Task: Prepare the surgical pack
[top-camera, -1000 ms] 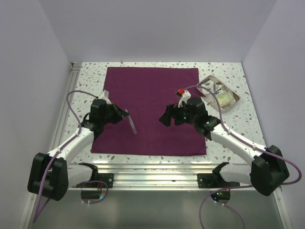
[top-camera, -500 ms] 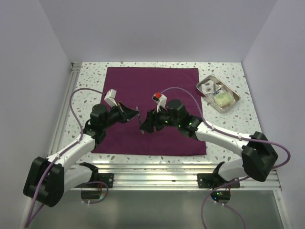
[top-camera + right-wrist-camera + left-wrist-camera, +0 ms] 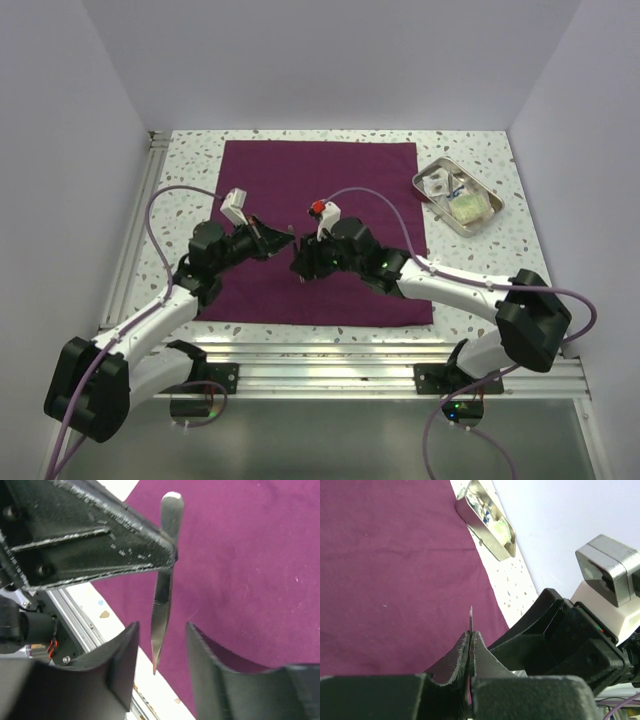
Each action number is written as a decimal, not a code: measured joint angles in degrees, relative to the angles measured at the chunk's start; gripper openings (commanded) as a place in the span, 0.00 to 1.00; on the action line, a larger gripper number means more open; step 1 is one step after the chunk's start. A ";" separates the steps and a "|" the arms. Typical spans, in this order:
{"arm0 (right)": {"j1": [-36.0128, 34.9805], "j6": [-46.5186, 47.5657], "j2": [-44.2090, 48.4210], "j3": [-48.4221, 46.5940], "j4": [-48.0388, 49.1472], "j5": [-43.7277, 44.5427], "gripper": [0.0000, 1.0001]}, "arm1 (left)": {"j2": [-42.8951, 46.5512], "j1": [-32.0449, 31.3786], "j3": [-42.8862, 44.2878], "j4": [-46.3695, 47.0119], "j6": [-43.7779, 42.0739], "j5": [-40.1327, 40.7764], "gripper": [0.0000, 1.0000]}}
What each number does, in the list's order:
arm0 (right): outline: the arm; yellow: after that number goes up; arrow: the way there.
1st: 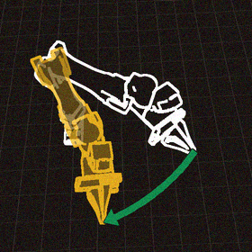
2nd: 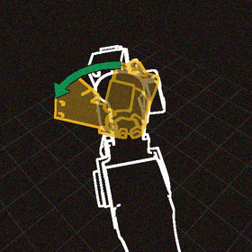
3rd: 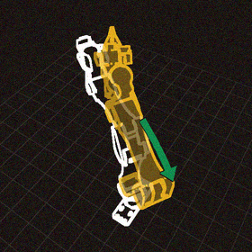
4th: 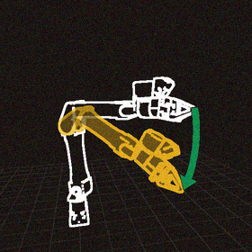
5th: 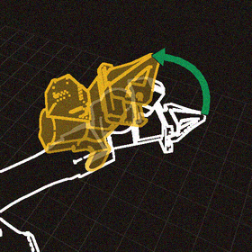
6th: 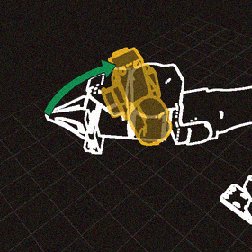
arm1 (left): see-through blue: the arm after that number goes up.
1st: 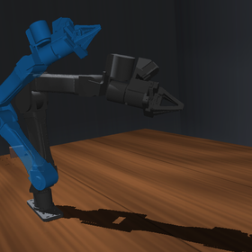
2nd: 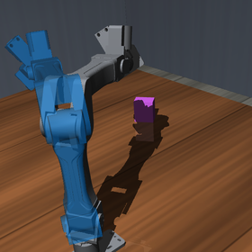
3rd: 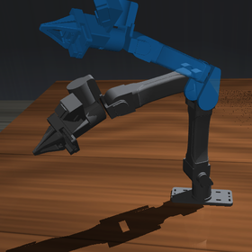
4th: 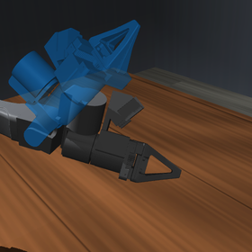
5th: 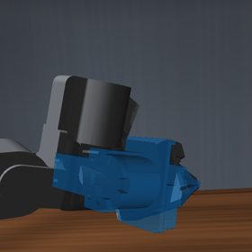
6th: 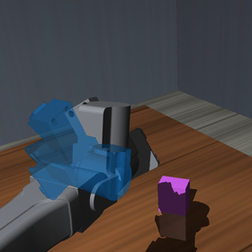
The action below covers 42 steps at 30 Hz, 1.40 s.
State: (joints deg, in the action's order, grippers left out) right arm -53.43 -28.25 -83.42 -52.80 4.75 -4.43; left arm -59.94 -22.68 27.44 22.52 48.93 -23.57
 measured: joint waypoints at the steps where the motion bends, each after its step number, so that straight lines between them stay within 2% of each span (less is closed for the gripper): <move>1: -0.20 0.07 -0.17 -0.04 0.00 0.50 0.40 | 0.04 -0.04 -0.09 -0.09 0.00 -0.02 0.00; 5: -0.33 0.26 -0.85 -0.70 0.00 1.95 0.23 | 0.66 -0.28 -0.17 -0.76 -0.02 0.07 0.00; 6: -0.50 0.28 -0.85 -0.79 0.02 2.03 0.12 | 0.90 -0.28 -0.17 -0.87 -0.02 0.20 0.02; 7: -0.59 0.42 -0.85 -0.94 0.04 2.19 0.08 | 1.11 -0.28 -0.17 -0.98 -0.04 0.31 0.07; 8: -0.72 0.46 -0.85 -1.05 0.00 2.60 0.04 | 1.38 -0.28 -0.17 -1.07 -0.13 0.39 0.21; 11: -0.94 0.48 -0.85 -1.49 -0.61 3.96 0.00 | 2.16 -0.28 -0.26 -1.22 -0.31 0.44 0.38; 12: -0.94 0.52 -0.85 -1.62 -0.85 4.66 0.00 | 2.49 -0.31 -0.33 -1.27 -0.39 0.42 0.50; 14: -0.94 0.85 -0.83 -1.75 -1.29 5.66 0.00 | 3.26 -0.35 -0.37 -1.75 -0.87 0.76 0.68; 17: -0.90 2.05 -0.66 -1.77 -2.64 7.67 0.00 | 4.98 -0.35 -0.37 -4.17 -2.12 2.21 0.85; 25: 0.35 17.51 4.11 -1.88 -10.08 15.89 0.00 | 8.26 -0.35 1.95 -15.54 -7.17 8.48 0.89; 28: 6.19 23.63 6.93 -1.88 -11.82 16.81 0.00 | 10.01 -0.35 2.36 -18.84 -8.79 10.54 0.89; 31: 16.39 26.29 8.00 -2.36 -12.15 16.35 0.00 | 11.85 -0.35 2.38 -22.34 -9.81 12.33 0.89; 35: 24.59 29.55 3.65 -7.32 -15.06 19.76 0.00 | 13.40 -0.35 2.36 -25.38 -10.84 13.38 0.88; 42: 28.68 40.98 -6.73 -16.02 -19.69 25.51 0.00 | 17.86 -0.35 -1.55 -25.42 -12.17 13.62 0.88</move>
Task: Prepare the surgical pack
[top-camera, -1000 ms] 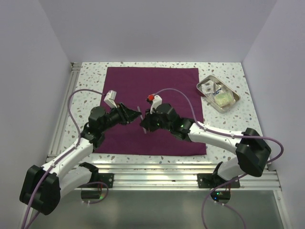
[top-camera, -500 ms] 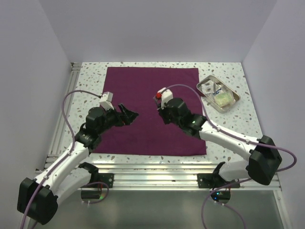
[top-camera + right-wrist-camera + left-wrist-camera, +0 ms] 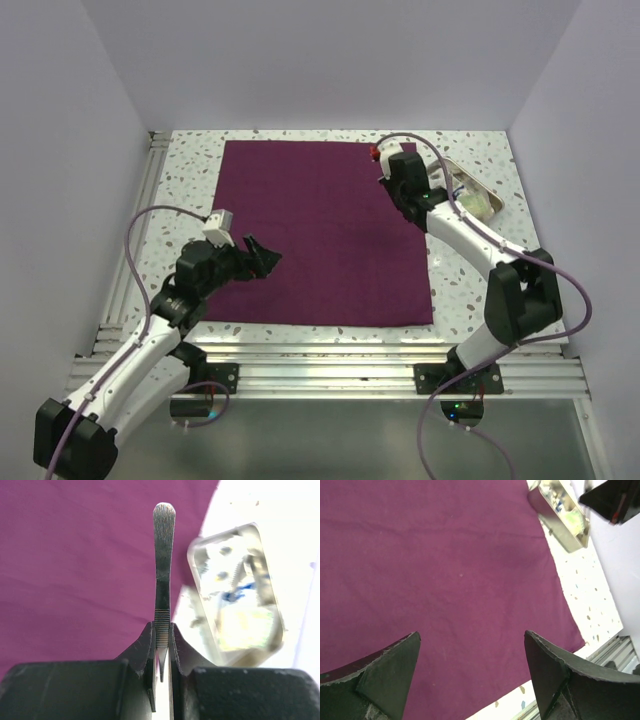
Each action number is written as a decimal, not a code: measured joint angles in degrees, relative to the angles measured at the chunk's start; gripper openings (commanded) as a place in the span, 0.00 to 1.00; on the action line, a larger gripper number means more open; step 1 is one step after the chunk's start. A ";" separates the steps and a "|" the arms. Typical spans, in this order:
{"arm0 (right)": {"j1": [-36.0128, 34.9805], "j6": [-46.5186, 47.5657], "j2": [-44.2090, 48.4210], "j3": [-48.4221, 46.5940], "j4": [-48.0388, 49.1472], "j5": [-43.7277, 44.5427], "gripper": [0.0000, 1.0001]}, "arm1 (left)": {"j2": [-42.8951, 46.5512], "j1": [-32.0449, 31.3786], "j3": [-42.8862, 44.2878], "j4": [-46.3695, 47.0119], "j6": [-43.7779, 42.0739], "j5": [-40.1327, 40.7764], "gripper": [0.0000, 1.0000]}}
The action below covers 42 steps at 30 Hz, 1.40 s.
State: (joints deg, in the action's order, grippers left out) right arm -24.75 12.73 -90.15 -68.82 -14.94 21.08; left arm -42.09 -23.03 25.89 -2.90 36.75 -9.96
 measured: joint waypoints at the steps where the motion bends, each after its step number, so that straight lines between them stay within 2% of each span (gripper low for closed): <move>1: 0.81 2.08 -0.74 -0.31 -0.22 1.03 0.00 | 0.42 0.00 -0.92 0.07 -0.09 -0.04 0.88; 9: 11.85 15.76 -4.09 -1.22 -0.46 1.90 0.00 | 0.48 0.00 -3.96 1.03 -1.68 -1.81 0.88; 15: 20.24 20.52 -8.81 -1.70 3.34 1.95 0.00 | 0.44 0.00 -3.96 1.44 -4.02 -1.79 0.88; 22: 21.38 25.07 -17.18 -2.05 6.93 1.25 0.00 | 0.96 0.00 -3.96 1.51 -6.10 -1.79 0.88; 28: 21.24 27.08 -21.31 -5.90 7.48 0.15 0.00 | 0.90 0.00 -3.98 1.51 -6.51 -1.79 0.88; 29: 21.24 27.28 -21.66 -6.36 7.54 0.07 0.05 | 0.90 0.00 -4.04 1.55 -6.56 -1.79 0.88; 30: 21.24 27.47 -21.75 -6.47 7.80 -0.04 0.19 | 0.92 0.00 -4.15 1.55 -6.56 -1.81 0.88; 31: 21.22 27.52 -21.75 -6.47 8.09 -0.04 0.25 | 0.90 0.00 -4.24 1.57 -6.56 -1.81 0.88; 35: 21.24 28.04 -21.75 -6.47 9.44 -0.13 0.31 | 0.92 0.00 -4.28 1.73 -6.56 -1.84 0.88; 37: 21.24 27.98 -21.75 -6.47 9.86 -0.17 0.40 | 0.92 0.00 -4.26 1.75 -6.56 -1.86 0.88; 40: 21.31 27.61 -21.75 -6.47 10.03 -0.22 0.48 | 0.96 0.00 -4.28 1.68 -6.58 -1.84 0.88; 42: 21.38 27.04 -21.75 -6.49 10.08 -0.44 0.48 | 1.14 0.00 -4.28 1.60 -6.60 -1.81 0.88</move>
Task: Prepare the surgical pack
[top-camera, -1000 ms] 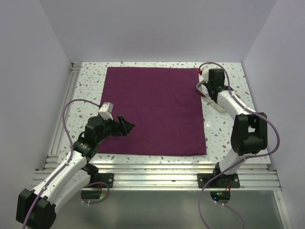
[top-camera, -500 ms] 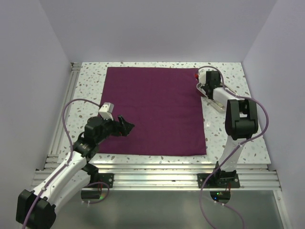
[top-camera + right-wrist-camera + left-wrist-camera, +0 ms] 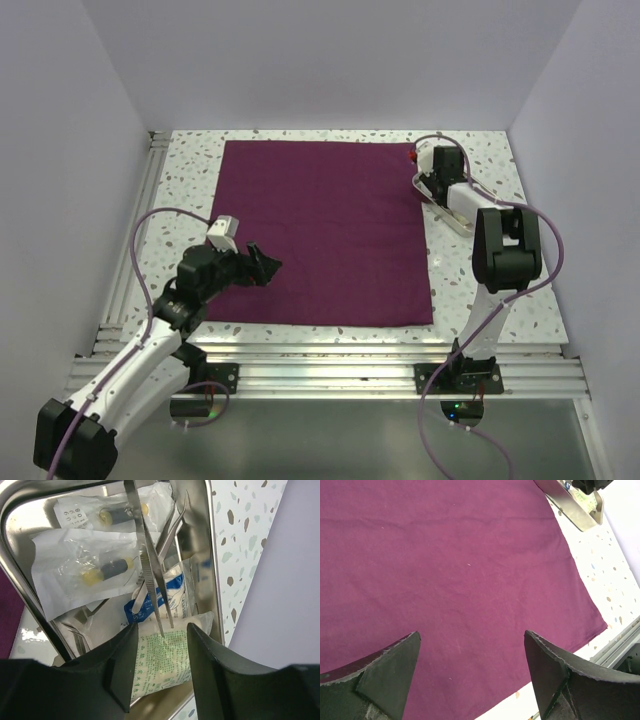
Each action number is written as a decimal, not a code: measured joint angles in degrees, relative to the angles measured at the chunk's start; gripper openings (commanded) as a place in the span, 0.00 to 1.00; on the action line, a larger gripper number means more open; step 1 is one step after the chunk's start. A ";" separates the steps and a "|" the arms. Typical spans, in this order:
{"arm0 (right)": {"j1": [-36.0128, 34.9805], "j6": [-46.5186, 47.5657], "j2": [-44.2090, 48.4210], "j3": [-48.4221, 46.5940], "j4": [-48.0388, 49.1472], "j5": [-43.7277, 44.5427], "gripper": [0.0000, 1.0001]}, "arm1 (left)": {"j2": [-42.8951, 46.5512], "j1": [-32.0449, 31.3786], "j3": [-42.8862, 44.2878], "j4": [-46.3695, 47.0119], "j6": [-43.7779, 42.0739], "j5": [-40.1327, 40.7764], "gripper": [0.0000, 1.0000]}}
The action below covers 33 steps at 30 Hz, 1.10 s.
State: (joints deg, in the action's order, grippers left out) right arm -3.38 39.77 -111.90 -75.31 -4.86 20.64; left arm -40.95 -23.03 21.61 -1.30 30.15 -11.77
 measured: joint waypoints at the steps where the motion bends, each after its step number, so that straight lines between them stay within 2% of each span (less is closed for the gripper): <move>1: 0.02 -0.24 0.00 -0.02 0.02 -0.24 0.47 | 0.20 0.00 0.00 -0.09 0.00 0.00 0.88; 8: 0.11 -2.73 1.05 -0.96 -0.81 -4.83 0.41 | 1.62 0.00 0.00 -0.13 -0.04 0.02 0.88; 16: 2.21 -5.51 3.41 -2.43 -6.97 -16.41 0.36 | 2.49 0.00 0.00 -0.98 -0.42 -0.04 0.88; 24: 3.30 -7.69 3.41 -5.05 -16.22 -24.79 0.36 | 3.19 0.00 0.02 -1.07 -0.81 -0.94 0.88; 33: 3.28 -7.89 2.71 -6.56 -21.31 -27.39 0.36 | 3.45 0.00 0.00 -1.05 -0.81 -1.55 0.88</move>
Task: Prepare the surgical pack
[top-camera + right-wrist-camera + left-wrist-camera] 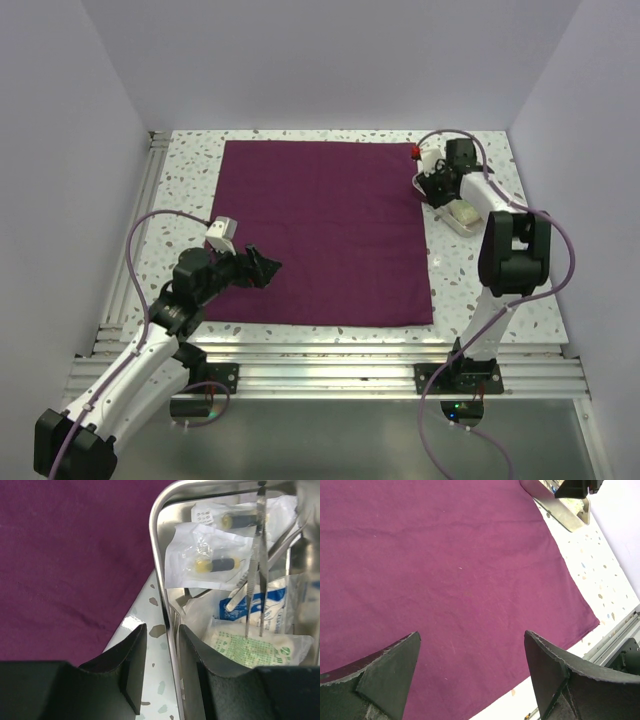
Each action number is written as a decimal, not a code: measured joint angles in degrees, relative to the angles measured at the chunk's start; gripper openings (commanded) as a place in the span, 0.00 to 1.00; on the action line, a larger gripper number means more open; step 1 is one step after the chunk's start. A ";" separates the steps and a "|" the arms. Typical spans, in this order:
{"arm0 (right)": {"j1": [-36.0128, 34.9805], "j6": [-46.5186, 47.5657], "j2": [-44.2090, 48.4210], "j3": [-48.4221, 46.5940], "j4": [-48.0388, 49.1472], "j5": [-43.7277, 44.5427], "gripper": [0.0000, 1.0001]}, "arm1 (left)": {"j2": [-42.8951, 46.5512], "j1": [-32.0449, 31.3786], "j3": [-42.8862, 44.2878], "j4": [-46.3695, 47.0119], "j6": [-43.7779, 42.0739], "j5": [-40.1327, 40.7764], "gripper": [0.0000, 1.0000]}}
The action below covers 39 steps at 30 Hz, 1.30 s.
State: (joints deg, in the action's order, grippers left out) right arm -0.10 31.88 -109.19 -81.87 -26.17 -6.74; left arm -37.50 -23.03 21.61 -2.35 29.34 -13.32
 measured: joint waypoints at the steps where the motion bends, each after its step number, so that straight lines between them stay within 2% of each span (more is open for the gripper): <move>1: 0.00 0.00 -0.39 0.00 -0.13 -0.11 0.36 | 0.00 0.00 0.00 0.00 0.00 0.00 0.88; 20: 0.04 -0.22 -8.79 -4.39 -3.37 -0.28 0.29 | -0.74 0.00 -1.64 0.98 -0.04 -0.11 0.88; 23: 0.04 -0.39 -10.47 -5.33 -3.78 -0.22 0.22 | -1.09 0.00 -1.81 1.01 -0.04 -0.11 0.88; 24: 0.04 -0.55 -10.78 -5.77 -3.96 -0.22 0.12 | -1.25 0.00 -1.81 1.05 -0.04 -0.11 0.88; 26: 0.17 -0.74 -11.13 -6.29 -4.00 -0.22 0.02 | -1.51 0.00 -1.81 1.22 -0.07 -0.11 0.88; 27: 0.31 -1.42 -11.30 -6.54 -3.96 0.07 0.00 | -1.60 0.00 -1.81 1.33 -0.04 -0.11 0.88; 34: 1.29 -3.89 -11.34 -6.75 -3.89 3.48 0.00 | -1.64 0.00 -1.81 1.42 -0.04 -0.15 0.88; 39: 1.62 -11.23 -12.37 -10.54 -7.10 5.35 0.00 | -1.66 0.00 -1.81 1.36 -0.09 0.00 0.88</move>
State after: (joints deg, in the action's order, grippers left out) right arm 1.52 20.64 -121.56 -92.40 -33.28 -1.39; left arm -39.16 -23.03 19.79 -0.99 29.26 -13.32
